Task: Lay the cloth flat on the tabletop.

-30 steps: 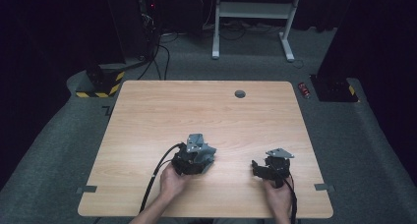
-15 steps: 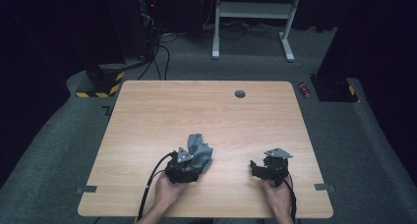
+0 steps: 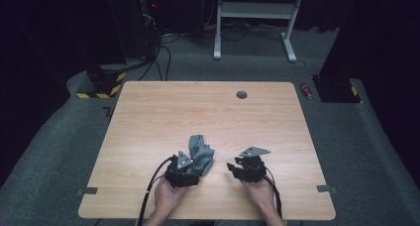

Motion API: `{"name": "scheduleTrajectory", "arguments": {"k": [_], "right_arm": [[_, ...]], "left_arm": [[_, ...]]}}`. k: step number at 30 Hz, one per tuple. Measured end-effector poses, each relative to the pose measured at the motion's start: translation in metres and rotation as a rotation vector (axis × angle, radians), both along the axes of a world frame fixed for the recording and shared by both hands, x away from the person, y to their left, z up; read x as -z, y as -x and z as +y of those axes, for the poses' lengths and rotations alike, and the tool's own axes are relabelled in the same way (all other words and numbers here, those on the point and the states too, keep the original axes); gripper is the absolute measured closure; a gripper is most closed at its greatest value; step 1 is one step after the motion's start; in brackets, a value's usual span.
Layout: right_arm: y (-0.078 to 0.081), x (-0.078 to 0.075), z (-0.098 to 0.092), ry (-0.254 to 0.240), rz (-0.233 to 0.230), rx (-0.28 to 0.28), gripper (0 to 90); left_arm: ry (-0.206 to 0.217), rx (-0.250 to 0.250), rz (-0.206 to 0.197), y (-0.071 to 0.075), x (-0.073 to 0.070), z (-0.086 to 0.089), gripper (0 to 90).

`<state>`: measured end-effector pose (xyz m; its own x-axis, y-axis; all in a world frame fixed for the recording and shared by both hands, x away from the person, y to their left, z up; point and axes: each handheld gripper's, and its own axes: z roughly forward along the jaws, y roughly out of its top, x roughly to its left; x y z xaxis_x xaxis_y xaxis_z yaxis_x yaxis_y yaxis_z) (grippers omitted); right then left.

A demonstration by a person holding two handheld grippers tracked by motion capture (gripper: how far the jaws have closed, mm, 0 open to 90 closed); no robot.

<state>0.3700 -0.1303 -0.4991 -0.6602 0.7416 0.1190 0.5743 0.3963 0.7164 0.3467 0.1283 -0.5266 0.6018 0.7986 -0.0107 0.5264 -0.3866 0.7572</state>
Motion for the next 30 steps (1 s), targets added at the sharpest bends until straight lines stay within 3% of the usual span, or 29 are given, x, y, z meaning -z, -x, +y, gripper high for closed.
{"name": "scheduleTrajectory", "arguments": {"k": [5,9,11,15,18,26,30], "right_arm": [[-0.014,-0.003,0.036,0.004,0.021,-0.083,56.6],[-0.024,-0.001,0.056,-0.015,0.073,-0.114,57.1],[-0.026,0.000,0.060,-0.017,0.093,-0.128,61.1],[-0.027,0.005,0.063,0.016,0.116,-0.176,78.5],[-0.027,0.004,0.058,0.022,0.105,-0.175,87.5],[-0.024,-0.010,0.050,0.056,0.039,-0.160,88.7],[-0.025,-0.021,0.043,0.084,-0.017,-0.112,89.0]], "left_arm": [[0.002,-0.004,0.002,0.000,0.000,0.000,32.0],[0.000,-0.008,-0.001,0.000,0.000,0.000,31.6],[-0.003,-0.006,-0.002,0.000,0.000,0.001,31.6],[-0.001,-0.007,0.000,0.000,0.000,0.000,31.5],[0.001,-0.008,0.000,0.000,0.000,0.001,31.4],[0.011,-0.006,0.005,0.000,0.000,0.001,31.2],[0.007,-0.008,0.003,0.000,0.000,0.001,31.1]]}}
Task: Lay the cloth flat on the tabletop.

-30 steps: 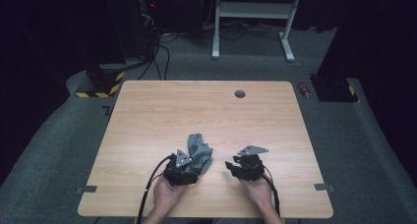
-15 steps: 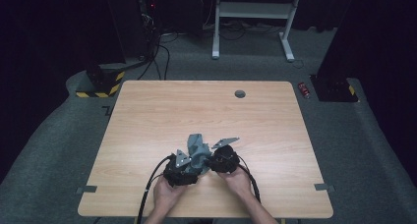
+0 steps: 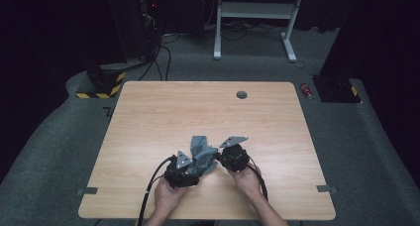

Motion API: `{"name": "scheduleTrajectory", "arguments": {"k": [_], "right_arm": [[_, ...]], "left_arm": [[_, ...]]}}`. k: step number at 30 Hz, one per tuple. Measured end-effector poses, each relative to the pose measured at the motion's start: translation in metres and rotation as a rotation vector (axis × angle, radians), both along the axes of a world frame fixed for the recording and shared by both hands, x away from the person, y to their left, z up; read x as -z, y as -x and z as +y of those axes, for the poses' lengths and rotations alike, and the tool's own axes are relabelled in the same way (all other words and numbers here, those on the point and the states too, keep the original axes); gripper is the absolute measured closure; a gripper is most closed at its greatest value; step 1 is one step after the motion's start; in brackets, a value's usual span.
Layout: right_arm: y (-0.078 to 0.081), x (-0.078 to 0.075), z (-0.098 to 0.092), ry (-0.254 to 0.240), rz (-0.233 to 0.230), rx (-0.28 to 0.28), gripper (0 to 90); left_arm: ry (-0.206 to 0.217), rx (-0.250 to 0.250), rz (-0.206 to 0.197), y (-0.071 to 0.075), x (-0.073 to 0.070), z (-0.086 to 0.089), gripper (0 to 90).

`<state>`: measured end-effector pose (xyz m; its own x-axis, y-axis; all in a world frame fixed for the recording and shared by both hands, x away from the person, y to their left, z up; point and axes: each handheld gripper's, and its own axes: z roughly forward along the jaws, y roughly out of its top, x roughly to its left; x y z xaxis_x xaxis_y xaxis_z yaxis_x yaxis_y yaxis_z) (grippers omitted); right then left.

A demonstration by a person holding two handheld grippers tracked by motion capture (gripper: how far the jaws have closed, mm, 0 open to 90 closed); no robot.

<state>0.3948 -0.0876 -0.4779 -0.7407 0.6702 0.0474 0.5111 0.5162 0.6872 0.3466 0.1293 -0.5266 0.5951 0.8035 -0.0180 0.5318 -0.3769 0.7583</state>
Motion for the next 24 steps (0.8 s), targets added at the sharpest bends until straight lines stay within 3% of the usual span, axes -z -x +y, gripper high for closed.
{"name": "scheduleTrajectory", "arguments": {"k": [6,11,14,18,21,24], "right_arm": [[-0.008,-0.020,-0.034,-0.036,-0.039,0.120,89.2],[-0.008,-0.017,-0.058,-0.003,-0.047,0.201,89.0],[-0.005,-0.004,-0.067,0.020,-0.016,0.222,87.9],[0.001,0.013,-0.083,-0.006,0.069,0.246,73.3],[0.013,0.015,-0.092,-0.013,0.062,0.240,69.9],[0.031,0.009,-0.095,-0.007,0.027,0.218,69.4]], "left_arm": [[0.002,0.001,0.001,0.000,0.000,0.000,31.1],[0.004,-0.002,0.003,0.000,0.000,0.000,31.1],[0.003,-0.002,0.002,0.000,0.000,0.000,31.1],[0.003,-0.002,0.002,0.000,0.000,0.000,31.0],[0.003,-0.002,0.002,0.000,0.000,0.000,31.1],[0.004,-0.002,0.002,0.000,0.000,0.000,31.0]]}}
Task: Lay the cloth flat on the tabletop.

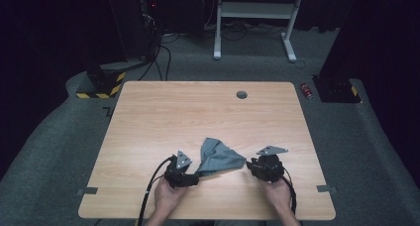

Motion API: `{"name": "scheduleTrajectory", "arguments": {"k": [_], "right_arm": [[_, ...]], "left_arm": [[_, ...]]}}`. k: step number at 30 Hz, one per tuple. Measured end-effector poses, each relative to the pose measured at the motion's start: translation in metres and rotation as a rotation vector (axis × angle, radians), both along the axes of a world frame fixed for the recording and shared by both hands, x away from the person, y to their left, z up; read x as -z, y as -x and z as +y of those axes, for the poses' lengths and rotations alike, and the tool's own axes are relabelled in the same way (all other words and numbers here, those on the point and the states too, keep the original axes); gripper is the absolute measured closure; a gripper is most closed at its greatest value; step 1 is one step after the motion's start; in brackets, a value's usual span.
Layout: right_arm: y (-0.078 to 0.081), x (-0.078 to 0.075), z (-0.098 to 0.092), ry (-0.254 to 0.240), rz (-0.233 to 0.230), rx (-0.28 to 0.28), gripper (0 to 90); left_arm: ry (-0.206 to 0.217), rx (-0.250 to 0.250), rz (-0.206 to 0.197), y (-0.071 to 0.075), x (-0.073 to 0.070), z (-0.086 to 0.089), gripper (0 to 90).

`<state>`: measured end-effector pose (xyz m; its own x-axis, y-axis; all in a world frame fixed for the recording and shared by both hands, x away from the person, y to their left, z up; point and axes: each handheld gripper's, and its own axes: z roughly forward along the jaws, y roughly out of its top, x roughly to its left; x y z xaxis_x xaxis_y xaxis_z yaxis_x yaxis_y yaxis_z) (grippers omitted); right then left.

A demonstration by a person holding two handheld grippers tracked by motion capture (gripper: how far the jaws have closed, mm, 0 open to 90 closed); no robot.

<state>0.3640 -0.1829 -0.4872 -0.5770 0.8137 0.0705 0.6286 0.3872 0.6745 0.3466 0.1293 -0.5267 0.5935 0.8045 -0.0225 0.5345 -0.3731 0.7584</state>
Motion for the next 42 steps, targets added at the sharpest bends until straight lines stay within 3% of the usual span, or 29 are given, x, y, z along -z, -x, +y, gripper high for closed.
{"name": "scheduleTrajectory", "arguments": {"k": [6,9,10,14,15,17,22,26,31,33,35,38,42], "right_arm": [[0.024,-0.011,0.021,0.042,-0.071,-0.147,64.6],[0.024,-0.009,0.031,0.062,-0.089,-0.167,57.2],[0.017,-0.003,0.045,0.081,-0.091,-0.167,50.4],[0.007,0.005,0.063,0.117,-0.076,-0.178,46.7],[0.005,0.009,0.069,0.148,-0.075,-0.188,48.2],[0.001,0.013,0.075,0.185,-0.062,-0.213,60.3],[-0.005,0.013,0.077,0.184,-0.038,-0.234,87.9],[-0.007,-0.002,0.069,0.131,-0.079,-0.202,89.6],[-0.010,-0.023,0.063,0.125,-0.128,-0.192,89.6],[-0.014,-0.027,0.062,0.112,-0.124,-0.194,85.8],[-0.016,-0.026,0.063,0.091,-0.099,-0.204,73.5],[-0.018,-0.016,0.070,0.131,-0.071,-0.221,60.5],[-0.019,0.000,0.078,0.180,-0.032,-0.215,57.8]], "left_arm": [[0.000,0.000,0.000,0.000,0.000,0.000,31.0],[0.000,0.000,0.000,0.000,0.000,0.000,31.0],[0.000,0.000,0.001,0.000,0.000,0.000,31.0],[-0.001,0.000,0.001,0.000,0.000,0.000,31.0],[-0.001,0.000,0.001,0.000,0.000,0.000,30.9],[-0.004,0.002,-0.001,0.000,0.000,0.000,30.8],[-0.003,0.014,0.000,0.000,0.000,0.001,30.8],[-0.003,0.014,0.002,0.000,0.000,0.001,31.5],[-0.029,0.025,0.038,-0.004,-0.005,0.002,33.3],[-0.061,0.026,0.038,-0.007,-0.010,0.003,34.3],[-0.066,0.026,0.035,-0.008,-0.013,0.004,35.0],[-0.087,0.017,0.023,-0.011,-0.020,0.009,36.0],[-0.122,-0.024,-0.005,-0.022,-0.033,0.020,37.0]]}}
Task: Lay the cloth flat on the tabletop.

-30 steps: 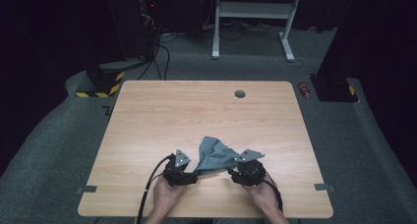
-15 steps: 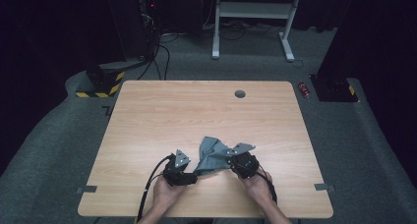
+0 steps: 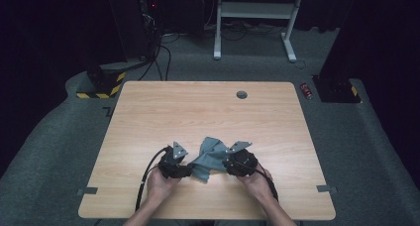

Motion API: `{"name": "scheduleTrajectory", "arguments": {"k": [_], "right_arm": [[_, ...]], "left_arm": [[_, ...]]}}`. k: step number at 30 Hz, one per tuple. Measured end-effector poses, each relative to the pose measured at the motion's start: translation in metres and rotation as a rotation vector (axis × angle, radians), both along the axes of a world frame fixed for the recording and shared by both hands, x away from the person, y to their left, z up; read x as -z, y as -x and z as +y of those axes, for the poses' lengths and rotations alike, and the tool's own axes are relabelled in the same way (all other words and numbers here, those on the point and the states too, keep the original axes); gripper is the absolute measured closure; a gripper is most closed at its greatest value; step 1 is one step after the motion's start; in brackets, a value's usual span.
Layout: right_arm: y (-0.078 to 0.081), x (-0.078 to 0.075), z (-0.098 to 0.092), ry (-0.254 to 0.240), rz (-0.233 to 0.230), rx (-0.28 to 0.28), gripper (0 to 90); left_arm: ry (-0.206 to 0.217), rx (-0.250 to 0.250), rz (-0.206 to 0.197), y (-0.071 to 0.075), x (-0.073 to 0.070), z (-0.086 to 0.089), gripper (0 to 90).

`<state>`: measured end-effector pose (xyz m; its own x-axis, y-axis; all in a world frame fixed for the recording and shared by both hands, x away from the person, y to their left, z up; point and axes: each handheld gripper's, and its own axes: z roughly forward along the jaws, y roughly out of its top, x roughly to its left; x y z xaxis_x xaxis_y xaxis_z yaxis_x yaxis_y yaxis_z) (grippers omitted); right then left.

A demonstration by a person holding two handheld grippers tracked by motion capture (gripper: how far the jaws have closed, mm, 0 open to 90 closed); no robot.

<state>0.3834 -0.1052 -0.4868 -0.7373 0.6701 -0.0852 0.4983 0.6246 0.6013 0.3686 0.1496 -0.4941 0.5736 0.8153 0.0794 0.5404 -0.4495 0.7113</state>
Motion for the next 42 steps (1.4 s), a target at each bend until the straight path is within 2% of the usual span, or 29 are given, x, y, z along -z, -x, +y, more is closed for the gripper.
{"name": "scheduleTrajectory", "arguments": {"k": [2,4,6,9,11,12,14,17,19,20,21,22,23,24,29,30,33,37,38,39,40,41,42], "right_arm": [[-0.002,0.006,0.002,0.013,0.022,0.005,60.5],[-0.003,0.011,0.005,0.024,0.044,-0.006,66.3],[-0.003,0.013,0.007,0.032,0.057,-0.009,69.1],[-0.002,0.014,0.008,0.013,0.063,-0.026,74.0],[0.001,0.013,0.010,0.009,0.052,-0.042,73.5],[0.002,0.012,0.010,0.004,0.046,-0.050,71.3],[0.005,0.010,0.012,-0.007,0.028,-0.062,65.9],[0.008,0.010,0.016,-0.004,0.028,-0.075,59.4],[0.009,0.012,0.018,0.002,0.037,-0.072,59.0],[0.009,0.017,0.020,0.014,0.046,-0.085,59.5],[0.010,0.018,0.020,-0.006,0.048,-0.085,61.3],[0.009,0.018,0.020,-0.010,0.048,-0.079,65.7],[0.009,0.018,0.020,-0.010,0.048,-0.079,65.7],[0.009,0.018,0.020,-0.006,0.052,-0.075,73.2],[0.007,0.017,0.020,0.006,0.048,-0.064,85.4],[0.007,0.016,0.020,0.000,0.039,-0.066,86.4],[0.008,0.010,0.016,-0.027,0.020,-0.057,87.2],[0.006,-0.006,0.008,-0.073,-0.020,-0.035,87.5],[0.004,-0.013,0.005,-0.088,-0.034,-0.028,87.6],[0.004,-0.013,0.005,-0.088,-0.034,-0.028,87.6],[0.000,-0.021,0.001,-0.102,-0.051,-0.012,87.6],[0.000,-0.021,0.001,-0.102,-0.051,-0.012,87.6],[-0.008,-0.029,-0.002,-0.111,-0.062,0.013,87.6]], "left_arm": [[0.017,-0.054,0.020,-0.010,-0.006,0.010,37.1],[0.065,-0.105,0.070,-0.018,-0.006,0.019,36.8],[0.096,-0.116,0.093,-0.017,-0.004,0.022,36.9],[0.075,-0.086,0.106,-0.007,0.004,0.018,37.0],[0.063,-0.065,0.100,0.001,0.008,0.014,36.9],[0.074,-0.060,0.099,0.006,0.010,0.013,37.0],[0.066,-0.050,0.086,0.012,0.012,0.012,36.9],[0.098,-0.052,0.077,0.020,0.013,0.012,36.2],[0.110,-0.045,0.074,0.023,0.012,0.012,37.1],[0.135,-0.022,0.068,0.030,0.011,0.010,38.1],[0.135,-0.022,0.068,0.030,0.011,0.010,38.7],[0.139,0.003,0.066,0.034,0.011,0.007,39.3],[0.143,0.023,0.069,0.036,0.011,0.005,39.3],[0.144,0.052,0.083,0.038,0.012,0.001,39.7],[0.135,0.066,0.105,0.034,0.019,-0.007,39.7],[0.133,0.063,0.102,0.032,0.023,-0.008,39.6],[0.138,0.060,0.099,0.031,0.024,-0.008,40.0],[0.123,0.073,0.076,0.031,0.025,-0.009,39.9],[0.123,0.075,0.055,0.032,0.027,-0.009,39.8],[0.123,0.075,0.055,0.032,0.027,-0.009,39.9],[0.118,0.077,0.031,0.034,0.029,-0.009,39.8],[0.118,0.077,0.031,0.034,0.029,-0.009,39.8],[0.113,0.081,0.013,0.035,0.031,-0.010,39.8]]}}
